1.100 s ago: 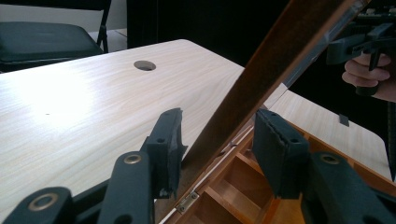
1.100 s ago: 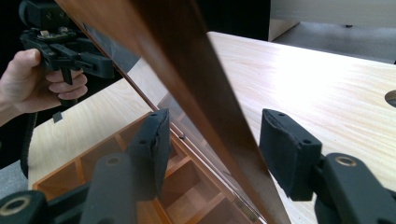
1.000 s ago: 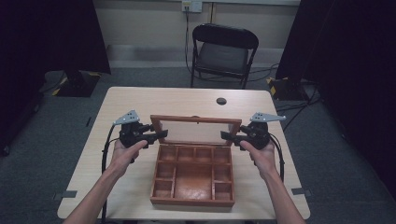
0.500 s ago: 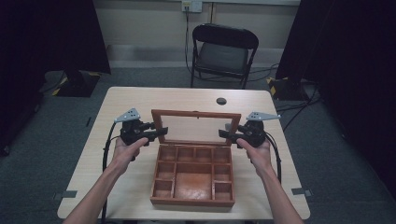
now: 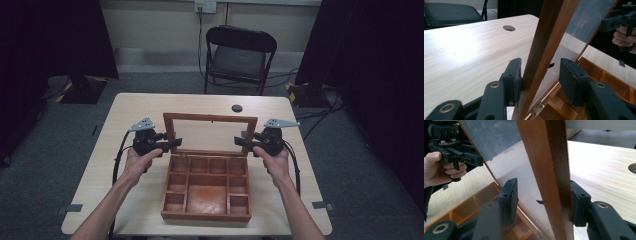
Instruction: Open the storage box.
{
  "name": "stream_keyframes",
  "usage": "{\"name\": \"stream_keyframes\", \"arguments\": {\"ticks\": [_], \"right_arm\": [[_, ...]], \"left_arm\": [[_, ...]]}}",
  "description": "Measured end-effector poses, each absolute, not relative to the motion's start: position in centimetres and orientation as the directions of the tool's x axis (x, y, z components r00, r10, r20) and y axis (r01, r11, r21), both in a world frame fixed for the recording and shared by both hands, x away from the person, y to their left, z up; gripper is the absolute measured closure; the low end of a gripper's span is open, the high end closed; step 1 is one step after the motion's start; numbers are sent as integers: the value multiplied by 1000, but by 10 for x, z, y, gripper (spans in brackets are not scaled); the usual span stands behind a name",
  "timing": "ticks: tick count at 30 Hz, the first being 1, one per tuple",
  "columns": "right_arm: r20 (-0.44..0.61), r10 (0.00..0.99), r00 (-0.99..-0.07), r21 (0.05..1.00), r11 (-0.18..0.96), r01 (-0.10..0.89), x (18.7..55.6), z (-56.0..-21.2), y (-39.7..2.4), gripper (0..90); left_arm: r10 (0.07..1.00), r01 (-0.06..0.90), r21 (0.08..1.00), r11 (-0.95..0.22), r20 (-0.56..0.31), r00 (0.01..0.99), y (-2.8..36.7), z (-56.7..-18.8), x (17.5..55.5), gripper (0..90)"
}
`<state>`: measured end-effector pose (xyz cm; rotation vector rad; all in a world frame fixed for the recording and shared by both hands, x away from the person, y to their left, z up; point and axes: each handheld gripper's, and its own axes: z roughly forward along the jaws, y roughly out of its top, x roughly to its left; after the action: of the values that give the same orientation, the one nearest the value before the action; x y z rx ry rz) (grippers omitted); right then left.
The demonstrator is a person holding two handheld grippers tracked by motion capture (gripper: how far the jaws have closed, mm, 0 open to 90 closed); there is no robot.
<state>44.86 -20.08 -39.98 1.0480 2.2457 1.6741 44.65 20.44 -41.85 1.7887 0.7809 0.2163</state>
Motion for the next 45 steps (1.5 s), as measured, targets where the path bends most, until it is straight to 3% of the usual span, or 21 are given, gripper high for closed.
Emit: {"name": "stream_keyframes", "arguments": {"ticks": [20, 30, 45], "right_arm": [[275, 624, -731, 879, 145, 454, 458, -412, -196, 462], [267, 626, -732, 874, 162, 458, 462, -420, -190, 477], [273, 655, -705, 865, 153, 478, 471, -431, -188, 490]], "left_arm": [[614, 407, 902, -145, -241, 752, 205, -425, 454, 564], [617, 420, 890, -180, -230, 753, 202, -435, 458, 562], [630, 447, 883, -139, -269, 728, 203, -443, 466, 580]]}}
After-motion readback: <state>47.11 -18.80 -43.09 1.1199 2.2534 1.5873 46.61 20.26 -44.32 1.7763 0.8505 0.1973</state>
